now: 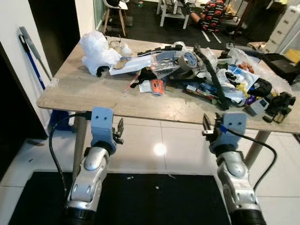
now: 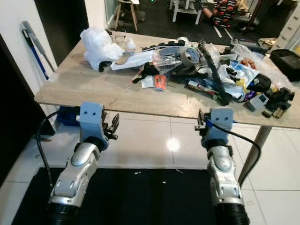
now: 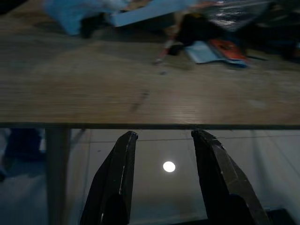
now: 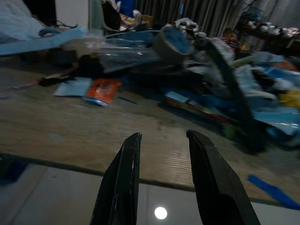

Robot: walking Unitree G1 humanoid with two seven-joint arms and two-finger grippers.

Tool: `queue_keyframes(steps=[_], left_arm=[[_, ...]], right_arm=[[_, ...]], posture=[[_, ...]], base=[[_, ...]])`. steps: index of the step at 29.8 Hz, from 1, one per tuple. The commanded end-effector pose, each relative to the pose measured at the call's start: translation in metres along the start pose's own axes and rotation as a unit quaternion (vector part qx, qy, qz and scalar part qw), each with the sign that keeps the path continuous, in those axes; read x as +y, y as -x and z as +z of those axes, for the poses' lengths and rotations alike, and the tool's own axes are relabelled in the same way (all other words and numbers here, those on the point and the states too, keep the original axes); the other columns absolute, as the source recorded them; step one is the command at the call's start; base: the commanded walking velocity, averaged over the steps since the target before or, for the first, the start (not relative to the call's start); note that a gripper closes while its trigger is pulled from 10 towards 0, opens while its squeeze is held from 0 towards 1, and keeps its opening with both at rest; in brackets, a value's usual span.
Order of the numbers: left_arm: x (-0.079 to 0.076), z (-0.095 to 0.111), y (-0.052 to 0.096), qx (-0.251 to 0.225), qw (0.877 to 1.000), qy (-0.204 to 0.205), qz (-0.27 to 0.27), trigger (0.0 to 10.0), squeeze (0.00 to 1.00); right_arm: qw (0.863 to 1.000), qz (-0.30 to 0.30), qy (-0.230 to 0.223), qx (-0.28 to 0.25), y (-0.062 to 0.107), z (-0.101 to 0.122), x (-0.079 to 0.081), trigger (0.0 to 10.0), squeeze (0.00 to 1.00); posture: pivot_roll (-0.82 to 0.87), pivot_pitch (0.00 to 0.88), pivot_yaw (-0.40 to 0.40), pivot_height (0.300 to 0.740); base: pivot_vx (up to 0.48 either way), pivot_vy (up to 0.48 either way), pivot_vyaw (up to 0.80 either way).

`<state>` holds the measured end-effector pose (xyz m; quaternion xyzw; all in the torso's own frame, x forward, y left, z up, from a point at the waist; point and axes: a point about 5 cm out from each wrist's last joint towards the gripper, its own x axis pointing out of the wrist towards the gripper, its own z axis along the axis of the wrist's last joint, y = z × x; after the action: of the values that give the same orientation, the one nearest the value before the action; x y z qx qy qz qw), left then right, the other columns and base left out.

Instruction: Picking trash to rubbish bin

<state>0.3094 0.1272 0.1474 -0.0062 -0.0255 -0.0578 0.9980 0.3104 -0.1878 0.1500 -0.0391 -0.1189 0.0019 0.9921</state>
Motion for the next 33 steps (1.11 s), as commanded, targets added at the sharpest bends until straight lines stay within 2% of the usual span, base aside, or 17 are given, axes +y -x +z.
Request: queue_keyframes(steps=[1,33], left_arm=[[-0.0029,-0.0033,0.0015,0.008,1.000,-0.001,-0.005,10.0,0.00],[-0.0029,-0.0060,0.0050,0.015,1.000,-0.005,-0.009,10.0,0.00]], right_arm=[[1.000,-0.009,0.003,0.006,0.0028,-0.0031,-0.0056,10.0,0.00],[1.000,-0.001,-0.004,0.014,0.0068,-0.0088,-0.0015,10.0,0.00]], posture=[[-0.06,0.090,-0.084,0.740],[-0.05,0.104,-0.084,0.740]], base=[[0.307,0.000,0.00],[0.304,0.000,0.00]])
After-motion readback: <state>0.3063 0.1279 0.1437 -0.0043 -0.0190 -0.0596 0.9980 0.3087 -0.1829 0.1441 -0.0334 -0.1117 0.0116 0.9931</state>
